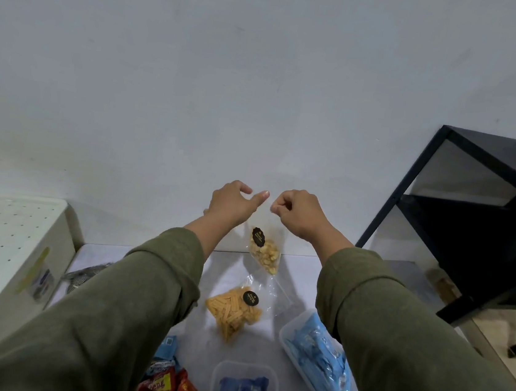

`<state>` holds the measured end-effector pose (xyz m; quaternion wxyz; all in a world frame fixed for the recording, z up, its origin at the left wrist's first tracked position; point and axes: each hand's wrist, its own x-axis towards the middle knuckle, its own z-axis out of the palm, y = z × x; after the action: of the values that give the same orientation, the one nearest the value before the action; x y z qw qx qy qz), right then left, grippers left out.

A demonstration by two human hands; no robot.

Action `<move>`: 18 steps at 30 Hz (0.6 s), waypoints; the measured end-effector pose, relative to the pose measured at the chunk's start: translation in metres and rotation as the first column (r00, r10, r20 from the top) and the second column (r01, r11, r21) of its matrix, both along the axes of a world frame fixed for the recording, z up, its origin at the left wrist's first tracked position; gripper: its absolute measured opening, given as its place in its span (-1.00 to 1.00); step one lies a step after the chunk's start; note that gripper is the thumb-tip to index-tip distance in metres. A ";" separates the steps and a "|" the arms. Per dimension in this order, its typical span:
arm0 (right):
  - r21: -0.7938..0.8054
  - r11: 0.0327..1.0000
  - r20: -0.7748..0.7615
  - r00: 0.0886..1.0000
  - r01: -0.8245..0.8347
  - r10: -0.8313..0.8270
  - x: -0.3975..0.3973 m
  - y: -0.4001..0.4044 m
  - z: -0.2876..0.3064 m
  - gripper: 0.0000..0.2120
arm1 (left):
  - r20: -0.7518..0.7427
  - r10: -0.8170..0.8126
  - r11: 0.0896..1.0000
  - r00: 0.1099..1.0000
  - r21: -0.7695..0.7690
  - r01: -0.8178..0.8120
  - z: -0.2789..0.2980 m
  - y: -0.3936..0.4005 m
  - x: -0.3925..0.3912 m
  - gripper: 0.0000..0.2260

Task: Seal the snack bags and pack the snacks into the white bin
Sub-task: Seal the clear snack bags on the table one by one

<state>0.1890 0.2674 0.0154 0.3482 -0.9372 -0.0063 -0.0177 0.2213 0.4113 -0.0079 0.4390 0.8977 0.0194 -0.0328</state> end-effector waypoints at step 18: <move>0.308 0.948 -0.019 0.997 0.077 -0.075 -0.010 -0.005 0.000 -0.86 | -0.236 -0.001 0.731 0.972 -0.663 -0.160 0.009 -0.006 -0.006 -0.64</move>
<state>0.1795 0.2629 0.0153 0.4894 -0.8709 0.0339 -0.0286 0.2155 0.4056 0.0008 0.7317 0.6648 0.0932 -0.1180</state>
